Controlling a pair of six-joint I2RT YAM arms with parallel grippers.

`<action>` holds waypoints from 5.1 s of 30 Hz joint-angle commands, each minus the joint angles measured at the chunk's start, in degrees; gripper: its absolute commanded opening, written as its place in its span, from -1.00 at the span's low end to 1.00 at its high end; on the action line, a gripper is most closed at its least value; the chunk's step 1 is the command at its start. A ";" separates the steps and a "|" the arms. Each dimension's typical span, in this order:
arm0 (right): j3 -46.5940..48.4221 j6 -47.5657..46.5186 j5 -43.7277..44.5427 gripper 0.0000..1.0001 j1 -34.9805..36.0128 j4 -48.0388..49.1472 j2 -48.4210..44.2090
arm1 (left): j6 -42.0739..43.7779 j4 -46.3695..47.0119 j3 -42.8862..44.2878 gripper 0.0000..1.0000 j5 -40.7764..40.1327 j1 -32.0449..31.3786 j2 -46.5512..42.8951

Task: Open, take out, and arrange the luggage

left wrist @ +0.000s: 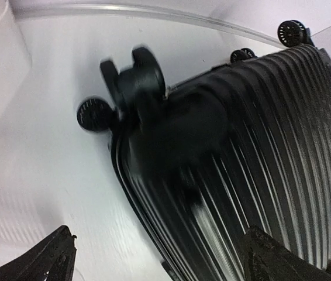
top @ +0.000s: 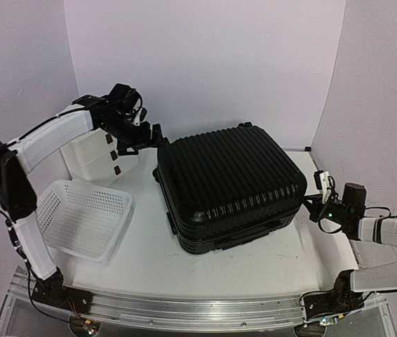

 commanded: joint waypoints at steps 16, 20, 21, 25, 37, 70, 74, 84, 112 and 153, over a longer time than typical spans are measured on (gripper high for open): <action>1.74 0.53 3.00 -1.00 3.17 -6.84 -4.89 | -25.15 5.39 -21.10 0.70 0.21 -12.74 -7.95; 5.59 -2.49 -3.04 -1.00 0.46 -7.61 -1.43 | -19.85 2.38 -21.34 0.58 -2.83 -12.75 -4.31; 6.77 -3.20 -5.42 -1.00 -1.25 -7.57 -0.14 | -18.47 1.37 -21.05 0.57 -3.79 -12.74 -3.34; 13.58 -8.68 -15.26 -1.00 -6.70 -7.72 7.01 | -15.24 -0.87 -21.57 0.54 -7.98 -12.72 -1.12; 48.63 -35.85 -28.53 -1.00 -7.57 -31.15 36.11 | -7.96 -2.00 -19.72 0.53 -11.96 -12.57 3.82; 24.73 10.25 -21.99 -1.00 4.30 26.33 34.26 | 4.67 1.01 7.26 0.96 18.15 -1.54 15.79; 15.49 1.70 -13.37 -1.00 12.04 7.51 19.73 | 6.98 0.87 11.97 0.97 19.07 -3.21 18.95; 8.85 0.55 6.23 -1.00 31.09 -31.33 -13.03 | 17.70 -2.77 20.32 0.98 18.87 -3.96 24.20; 11.88 -2.46 18.15 -1.00 31.91 -39.65 -11.78 | -50.45 8.71 -28.99 0.99 10.82 -4.18 -25.20; 47.86 -24.58 -22.74 -1.00 -8.06 -18.78 41.10 | -46.44 -6.36 -29.66 0.82 -11.03 -4.04 -9.18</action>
